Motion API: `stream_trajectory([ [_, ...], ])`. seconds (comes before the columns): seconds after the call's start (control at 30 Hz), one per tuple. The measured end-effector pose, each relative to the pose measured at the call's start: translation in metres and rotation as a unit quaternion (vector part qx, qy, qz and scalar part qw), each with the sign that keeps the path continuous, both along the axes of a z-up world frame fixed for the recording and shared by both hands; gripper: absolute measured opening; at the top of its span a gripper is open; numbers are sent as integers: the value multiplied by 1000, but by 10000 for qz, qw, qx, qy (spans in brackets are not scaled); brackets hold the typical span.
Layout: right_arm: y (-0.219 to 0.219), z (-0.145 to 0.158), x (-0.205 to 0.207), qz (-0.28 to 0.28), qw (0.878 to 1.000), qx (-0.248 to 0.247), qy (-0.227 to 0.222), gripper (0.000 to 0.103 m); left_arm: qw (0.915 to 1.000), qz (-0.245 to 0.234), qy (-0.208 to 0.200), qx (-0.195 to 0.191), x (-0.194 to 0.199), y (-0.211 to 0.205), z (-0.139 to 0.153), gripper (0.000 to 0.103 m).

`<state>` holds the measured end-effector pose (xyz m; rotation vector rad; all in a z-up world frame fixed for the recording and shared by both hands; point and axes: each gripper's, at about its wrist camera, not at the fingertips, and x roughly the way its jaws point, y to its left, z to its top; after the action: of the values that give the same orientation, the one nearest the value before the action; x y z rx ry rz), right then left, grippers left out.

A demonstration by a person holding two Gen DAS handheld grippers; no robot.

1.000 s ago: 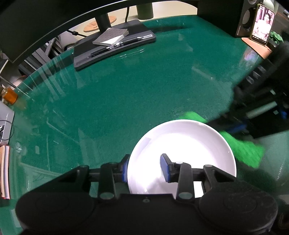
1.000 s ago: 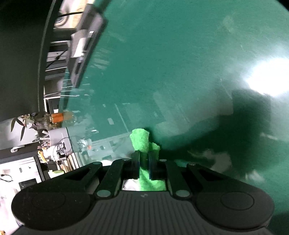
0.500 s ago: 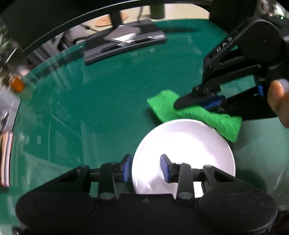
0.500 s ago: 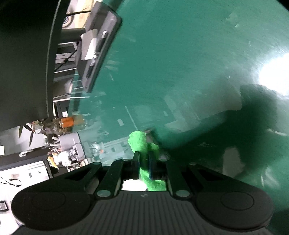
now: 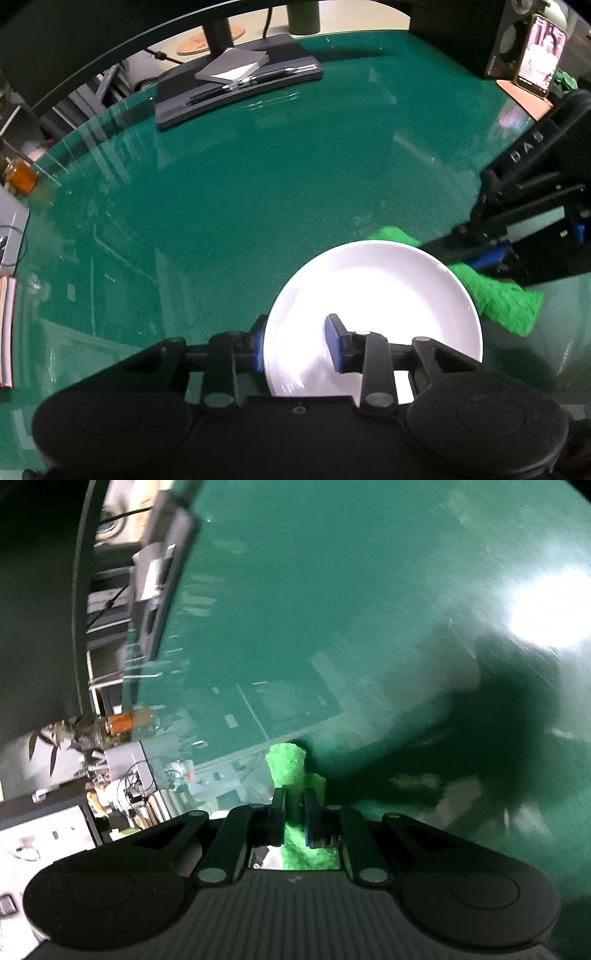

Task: Clean bowl
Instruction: 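Rub the cloth back and forth over the bowl with the right gripper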

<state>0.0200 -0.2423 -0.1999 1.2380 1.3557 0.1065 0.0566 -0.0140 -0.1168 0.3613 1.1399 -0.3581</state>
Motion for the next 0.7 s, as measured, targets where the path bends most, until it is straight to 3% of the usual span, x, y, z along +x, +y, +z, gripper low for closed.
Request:
stream_trajectory([
  [0.37, 28, 14, 31, 152, 9988, -107, -454, 11, 10000, -21, -41, 42, -7, -3, 1, 32],
  [0.57, 4, 4, 7, 26, 9999, -134, -11, 11, 9999, -121, -50, 47, -7, -4, 2, 33],
  [0.7, 9, 4, 13, 38, 9998, -215, -23, 11, 9999, -141, -67, 53, -8, -5, 2, 33],
])
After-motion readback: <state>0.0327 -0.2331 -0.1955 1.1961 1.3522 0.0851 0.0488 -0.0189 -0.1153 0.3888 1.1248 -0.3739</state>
